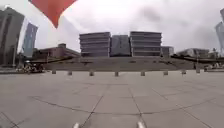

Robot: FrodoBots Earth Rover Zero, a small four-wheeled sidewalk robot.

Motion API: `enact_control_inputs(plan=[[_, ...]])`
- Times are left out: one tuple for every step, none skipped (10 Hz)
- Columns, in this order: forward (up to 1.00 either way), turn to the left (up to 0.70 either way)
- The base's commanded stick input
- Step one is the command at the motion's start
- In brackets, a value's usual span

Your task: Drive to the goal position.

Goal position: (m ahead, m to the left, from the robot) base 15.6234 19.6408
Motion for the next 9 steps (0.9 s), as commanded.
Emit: enact_control_inputs(plan=[[0.7,0.01],[0.7,0.01],[0.7,0.01],[0.7,0.01],[0.7,0.01],[0.7,0.01],[0.7,0.01],[0.7,0.01],[0.7,0.01]])
